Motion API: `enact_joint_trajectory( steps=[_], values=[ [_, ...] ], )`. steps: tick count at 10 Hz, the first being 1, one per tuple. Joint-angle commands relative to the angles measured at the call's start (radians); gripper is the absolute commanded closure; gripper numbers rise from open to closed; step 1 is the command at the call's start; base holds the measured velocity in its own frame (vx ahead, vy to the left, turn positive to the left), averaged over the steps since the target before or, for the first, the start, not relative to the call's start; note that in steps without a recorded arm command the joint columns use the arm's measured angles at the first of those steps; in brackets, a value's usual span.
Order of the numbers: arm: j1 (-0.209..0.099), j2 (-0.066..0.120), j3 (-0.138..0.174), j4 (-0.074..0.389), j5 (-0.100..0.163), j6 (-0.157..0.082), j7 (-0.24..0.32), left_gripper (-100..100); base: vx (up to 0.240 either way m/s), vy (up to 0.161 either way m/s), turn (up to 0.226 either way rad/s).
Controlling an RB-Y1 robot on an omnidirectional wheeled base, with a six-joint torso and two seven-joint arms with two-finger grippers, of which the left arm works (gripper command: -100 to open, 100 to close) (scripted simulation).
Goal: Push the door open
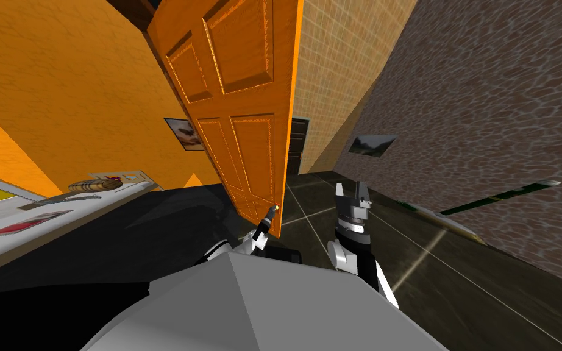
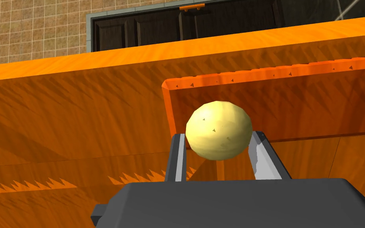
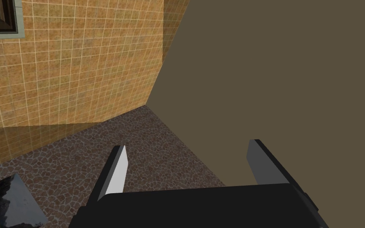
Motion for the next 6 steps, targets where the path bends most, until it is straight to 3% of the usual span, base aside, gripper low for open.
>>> enact_joint_trajectory(
  steps=[1, 2, 3, 5, 6],
  values=[
    [0.016, 0.021, 0.013, -0.036, 0.005, 0.009, -0.006, 100, 0.147, -0.120, 0.033],
    [0.016, 0.021, 0.013, -0.036, 0.005, 0.009, -0.006, 100, 0.087, -0.063, 0.021],
    [0.015, 0.028, 0.039, -0.036, 0.015, 0.009, -0.011, 100, 0.159, -0.119, 0.083],
    [0.014, 0.026, 0.059, -0.037, 0.023, 0.010, -0.016, 100, 0.180, -0.136, 0.069],
    [0.028, 0.044, 0.043, -0.059, 0.018, 0.018, -0.009, -100, -0.052, -0.048, 0.050]
  ],
)
